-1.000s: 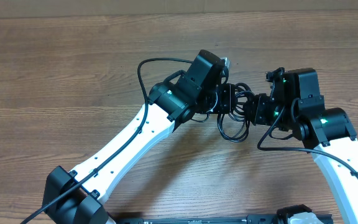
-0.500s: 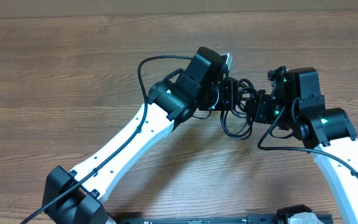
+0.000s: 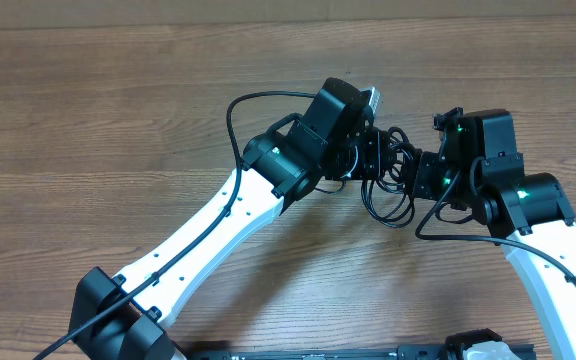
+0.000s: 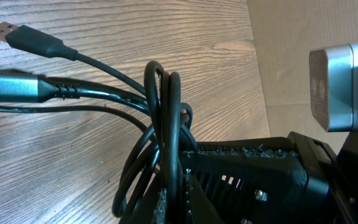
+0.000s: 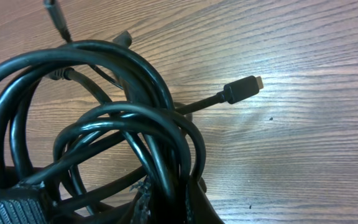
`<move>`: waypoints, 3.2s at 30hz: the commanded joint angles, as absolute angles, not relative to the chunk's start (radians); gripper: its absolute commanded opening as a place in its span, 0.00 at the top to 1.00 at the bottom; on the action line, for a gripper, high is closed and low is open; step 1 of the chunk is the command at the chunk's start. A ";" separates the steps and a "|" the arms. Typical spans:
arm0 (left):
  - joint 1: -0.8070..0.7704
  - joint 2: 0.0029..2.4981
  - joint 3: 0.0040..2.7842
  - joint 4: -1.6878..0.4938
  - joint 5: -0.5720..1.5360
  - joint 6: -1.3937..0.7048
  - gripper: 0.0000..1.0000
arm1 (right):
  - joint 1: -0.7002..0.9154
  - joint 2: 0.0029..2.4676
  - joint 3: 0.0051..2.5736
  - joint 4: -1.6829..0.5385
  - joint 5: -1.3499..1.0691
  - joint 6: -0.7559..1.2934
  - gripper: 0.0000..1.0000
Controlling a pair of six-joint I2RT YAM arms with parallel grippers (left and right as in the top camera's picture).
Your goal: Untangle cables
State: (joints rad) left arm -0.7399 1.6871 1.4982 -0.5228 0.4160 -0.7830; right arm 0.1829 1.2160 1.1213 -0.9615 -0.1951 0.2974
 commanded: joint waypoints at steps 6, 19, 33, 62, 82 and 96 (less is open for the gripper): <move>-0.760 1.680 1.514 -0.538 0.393 -0.849 0.96 | 0.196 1.212 1.122 -0.971 -0.255 0.280 0.96; -0.758 1.680 1.514 -0.719 0.128 -1.221 0.96 | 0.196 1.211 1.123 -0.954 -0.290 0.280 0.96; -0.758 1.680 1.514 -0.825 0.025 -1.370 0.96 | 0.196 1.210 1.123 -0.925 -0.391 0.257 0.96; -0.758 1.680 1.514 -1.093 -0.010 -1.890 0.93 | 0.195 1.210 1.123 -0.940 -0.302 0.424 0.96; -0.713 1.680 1.514 -1.150 -0.010 -1.888 0.96 | 0.195 1.210 1.123 -1.028 -0.064 0.528 0.96; -0.705 1.680 1.514 -0.931 -0.033 -1.077 0.96 | 0.196 1.210 1.123 -1.010 -0.106 0.453 0.36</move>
State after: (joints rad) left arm -0.7052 1.6783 1.5154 -0.9649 -0.0109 -1.4410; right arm 0.1963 1.2293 1.1049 -1.0206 -0.0799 0.5091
